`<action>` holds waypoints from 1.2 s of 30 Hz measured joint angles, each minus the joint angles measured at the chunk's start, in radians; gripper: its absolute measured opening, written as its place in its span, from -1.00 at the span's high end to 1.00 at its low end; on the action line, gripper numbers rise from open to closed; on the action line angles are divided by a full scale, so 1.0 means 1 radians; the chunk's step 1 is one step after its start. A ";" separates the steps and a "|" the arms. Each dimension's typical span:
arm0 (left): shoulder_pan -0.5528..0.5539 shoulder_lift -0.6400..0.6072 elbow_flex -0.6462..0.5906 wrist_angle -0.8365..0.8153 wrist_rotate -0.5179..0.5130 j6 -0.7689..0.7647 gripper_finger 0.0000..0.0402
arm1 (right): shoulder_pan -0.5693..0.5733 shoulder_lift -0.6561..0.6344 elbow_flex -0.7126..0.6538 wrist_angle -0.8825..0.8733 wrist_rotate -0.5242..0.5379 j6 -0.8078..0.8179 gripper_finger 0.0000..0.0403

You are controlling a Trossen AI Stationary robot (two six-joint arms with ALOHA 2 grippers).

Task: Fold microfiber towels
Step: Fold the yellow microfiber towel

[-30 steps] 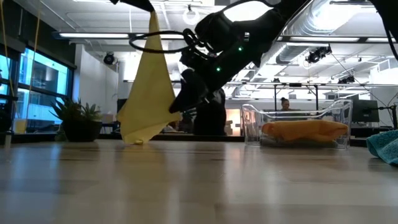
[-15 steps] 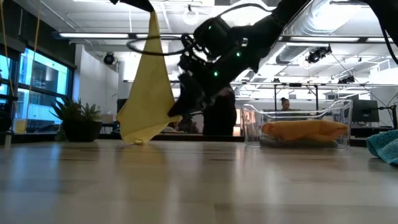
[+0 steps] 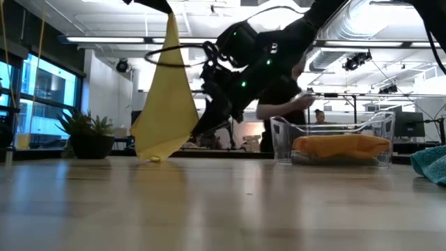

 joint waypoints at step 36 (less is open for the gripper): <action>0.363 -0.009 0.000 0.076 0.131 0.335 1.00 | -0.296 -0.612 0.003 -0.493 0.008 -0.216 1.00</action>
